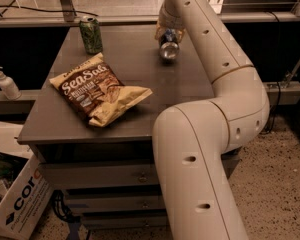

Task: Place pepsi can upright

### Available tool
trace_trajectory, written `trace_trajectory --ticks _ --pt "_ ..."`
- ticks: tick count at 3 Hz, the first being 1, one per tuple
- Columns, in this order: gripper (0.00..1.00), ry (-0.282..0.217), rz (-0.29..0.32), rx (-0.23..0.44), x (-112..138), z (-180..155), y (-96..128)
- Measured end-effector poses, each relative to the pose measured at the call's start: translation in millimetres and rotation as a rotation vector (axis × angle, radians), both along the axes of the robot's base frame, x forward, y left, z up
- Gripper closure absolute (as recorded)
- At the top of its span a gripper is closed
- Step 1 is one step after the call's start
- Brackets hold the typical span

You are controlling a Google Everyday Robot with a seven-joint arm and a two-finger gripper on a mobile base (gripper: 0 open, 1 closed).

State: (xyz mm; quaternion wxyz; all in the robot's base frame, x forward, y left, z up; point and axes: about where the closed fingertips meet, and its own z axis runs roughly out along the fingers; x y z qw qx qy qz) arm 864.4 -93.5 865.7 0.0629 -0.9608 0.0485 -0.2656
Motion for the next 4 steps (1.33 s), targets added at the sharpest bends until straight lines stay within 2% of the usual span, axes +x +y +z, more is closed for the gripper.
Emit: trace_trajectory --ticks 1,2,3,4 --pt "1.00 0.042 -0.018 0.041 -15.5 0.9 4.1" --pt "1.00 0.015 -0.033 0.095 -39.0 21.8 7.7" --pt "1.00 -0.084 -0.045 0.157 -64.1 59.3 -2.6" --pt "1.00 -0.138 -0.033 0.191 -97.3 71.0 -8.1"
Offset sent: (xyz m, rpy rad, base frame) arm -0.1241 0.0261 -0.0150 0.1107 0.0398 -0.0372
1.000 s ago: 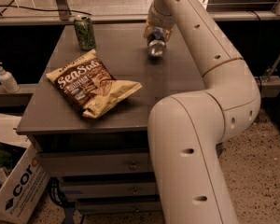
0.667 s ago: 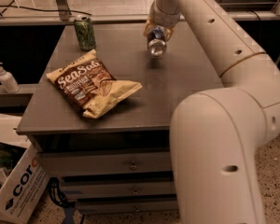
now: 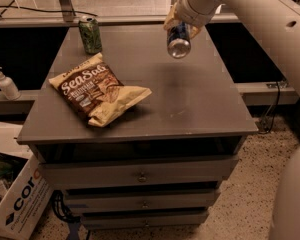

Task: Place pepsi can upright

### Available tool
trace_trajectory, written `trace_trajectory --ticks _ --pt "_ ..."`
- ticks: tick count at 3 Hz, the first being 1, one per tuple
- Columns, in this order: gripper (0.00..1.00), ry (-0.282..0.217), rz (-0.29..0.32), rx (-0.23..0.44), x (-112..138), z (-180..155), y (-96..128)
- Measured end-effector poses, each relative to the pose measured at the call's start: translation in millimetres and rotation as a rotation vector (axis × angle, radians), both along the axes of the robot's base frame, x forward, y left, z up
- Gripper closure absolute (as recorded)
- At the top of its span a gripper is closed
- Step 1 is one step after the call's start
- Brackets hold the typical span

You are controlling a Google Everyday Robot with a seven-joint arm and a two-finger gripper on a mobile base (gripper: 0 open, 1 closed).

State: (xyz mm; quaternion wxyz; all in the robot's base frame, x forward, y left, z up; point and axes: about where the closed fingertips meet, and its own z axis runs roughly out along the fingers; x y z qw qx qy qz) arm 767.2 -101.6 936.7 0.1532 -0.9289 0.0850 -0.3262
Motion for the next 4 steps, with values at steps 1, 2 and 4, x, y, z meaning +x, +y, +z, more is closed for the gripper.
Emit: trace_trajectory --ticks 1,2,4 --pt "1.00 0.102 0.040 -0.018 -39.4 -55.1 11.8" --pt "1.00 0.102 0.040 -0.018 -39.4 -55.2 11.8" --pt "0.59 0.109 0.043 -0.019 -39.0 -59.7 13.8"
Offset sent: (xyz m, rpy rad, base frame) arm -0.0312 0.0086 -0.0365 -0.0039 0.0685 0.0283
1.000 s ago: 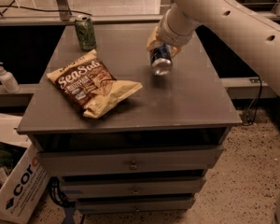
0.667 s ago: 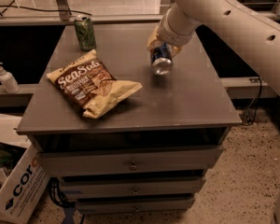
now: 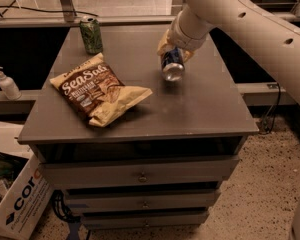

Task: Place pepsi can upright

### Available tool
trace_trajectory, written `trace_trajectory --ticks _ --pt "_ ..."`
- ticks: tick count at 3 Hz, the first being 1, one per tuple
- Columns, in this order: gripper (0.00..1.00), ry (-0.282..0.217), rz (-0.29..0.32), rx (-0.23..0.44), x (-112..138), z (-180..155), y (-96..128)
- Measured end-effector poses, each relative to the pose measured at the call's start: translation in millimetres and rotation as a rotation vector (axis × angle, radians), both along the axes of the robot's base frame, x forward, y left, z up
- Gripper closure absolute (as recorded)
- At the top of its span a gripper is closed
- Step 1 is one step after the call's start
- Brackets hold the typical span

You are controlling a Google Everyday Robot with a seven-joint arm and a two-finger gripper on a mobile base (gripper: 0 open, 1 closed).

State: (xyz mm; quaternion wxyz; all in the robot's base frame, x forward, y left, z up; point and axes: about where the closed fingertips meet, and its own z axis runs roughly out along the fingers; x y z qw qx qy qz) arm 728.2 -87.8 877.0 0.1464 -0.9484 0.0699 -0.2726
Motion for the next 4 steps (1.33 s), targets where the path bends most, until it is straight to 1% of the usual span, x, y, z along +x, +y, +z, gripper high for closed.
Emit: trace_trajectory --ticks 2,3,4 --pt "0.13 0.006 0.003 -0.001 0.3 -4.4 1.9" --pt "0.00 0.009 0.005 -0.002 0.5 -6.5 2.8" --pt "0.00 0.022 0.005 0.000 1.4 -8.6 3.3"
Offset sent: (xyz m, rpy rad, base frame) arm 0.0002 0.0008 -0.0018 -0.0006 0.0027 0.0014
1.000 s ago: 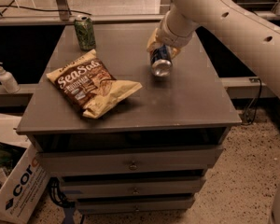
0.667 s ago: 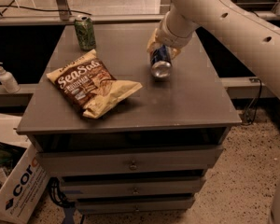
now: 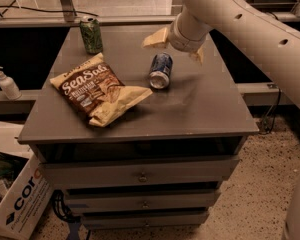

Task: Place pepsi can upright

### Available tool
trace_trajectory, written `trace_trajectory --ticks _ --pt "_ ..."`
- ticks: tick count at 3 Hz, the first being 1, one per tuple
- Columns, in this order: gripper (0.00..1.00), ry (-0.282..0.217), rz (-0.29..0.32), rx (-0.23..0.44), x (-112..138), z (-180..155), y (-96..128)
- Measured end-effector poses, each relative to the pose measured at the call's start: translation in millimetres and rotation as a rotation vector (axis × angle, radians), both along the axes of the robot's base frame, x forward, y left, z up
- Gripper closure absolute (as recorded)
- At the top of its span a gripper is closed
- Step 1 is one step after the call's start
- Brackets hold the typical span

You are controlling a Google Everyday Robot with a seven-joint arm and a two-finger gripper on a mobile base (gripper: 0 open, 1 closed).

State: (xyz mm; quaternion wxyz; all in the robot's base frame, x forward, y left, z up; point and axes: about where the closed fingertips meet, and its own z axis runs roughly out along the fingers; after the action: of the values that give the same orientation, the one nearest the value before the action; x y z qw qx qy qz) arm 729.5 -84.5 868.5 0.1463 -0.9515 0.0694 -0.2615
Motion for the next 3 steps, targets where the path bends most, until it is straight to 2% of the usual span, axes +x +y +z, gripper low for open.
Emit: trace_trajectory --ticks 2,3 --pt "0.00 0.117 -0.010 -0.051 -1.4 -6.6 9.9" --pt "0.00 0.158 -0.022 -0.076 -1.3 -13.7 18.5"
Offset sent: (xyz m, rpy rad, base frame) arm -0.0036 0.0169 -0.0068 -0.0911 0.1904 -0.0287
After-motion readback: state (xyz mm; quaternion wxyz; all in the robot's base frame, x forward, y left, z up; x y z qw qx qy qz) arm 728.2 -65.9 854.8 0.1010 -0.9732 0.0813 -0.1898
